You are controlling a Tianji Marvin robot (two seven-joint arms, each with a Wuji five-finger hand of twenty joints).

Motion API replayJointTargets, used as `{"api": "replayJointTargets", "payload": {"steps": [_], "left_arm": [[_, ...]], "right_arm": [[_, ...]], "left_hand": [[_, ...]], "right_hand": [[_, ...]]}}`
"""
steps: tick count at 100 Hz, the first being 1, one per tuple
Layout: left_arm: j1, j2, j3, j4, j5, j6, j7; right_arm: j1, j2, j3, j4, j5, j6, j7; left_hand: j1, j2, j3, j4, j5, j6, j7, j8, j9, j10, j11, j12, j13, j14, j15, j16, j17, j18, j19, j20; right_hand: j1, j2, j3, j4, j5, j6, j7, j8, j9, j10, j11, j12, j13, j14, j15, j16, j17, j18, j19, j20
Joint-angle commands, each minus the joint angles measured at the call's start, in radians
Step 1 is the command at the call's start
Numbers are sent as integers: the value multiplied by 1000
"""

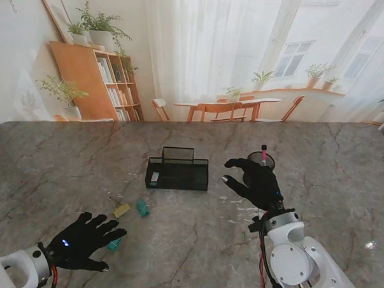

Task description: Organize desk stationery

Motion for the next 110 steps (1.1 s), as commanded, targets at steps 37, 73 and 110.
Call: {"api": "replayJointTargets", "payload": {"steps": [37,73,110], "left_arm": [[-114,18,90,127,2,-37,38],[-138,26,126,170,21,-33,52],[-147,25,142,183,12,-27,75]], "right_arm": [[-6,6,1,-3,-12,9,22],[2,8,-8,6,-7,8,37],[1,7,-10,5,-8,15,32]], "left_hand": [[107,-57,-2,-74,26,-29,34,55,109,-45,52,71,151,-75,91,111,99,-124,182,87],[289,-102,5,-78,130,-101,99,142,227,-96,121,169,313,-145,208,246,265,-227,325,162],[470,-145,13,-74,249,-151,330,246,401,-135,321,283,525,-234,353,368,510,-339,444,178]], "right_hand": [[12,31,-39,-6,21,-8,5,21,-4,-1,13,13,2,-8,-3,12,-10,-11,11,23],[13,35,-41,-6,22,-7,6,21,-4,-2,13,13,1,-9,-2,12,-11,-12,12,23],[13,38,-44,-6,23,-7,7,22,-4,-2,13,14,0,-9,-2,12,-11,-12,13,23]]}}
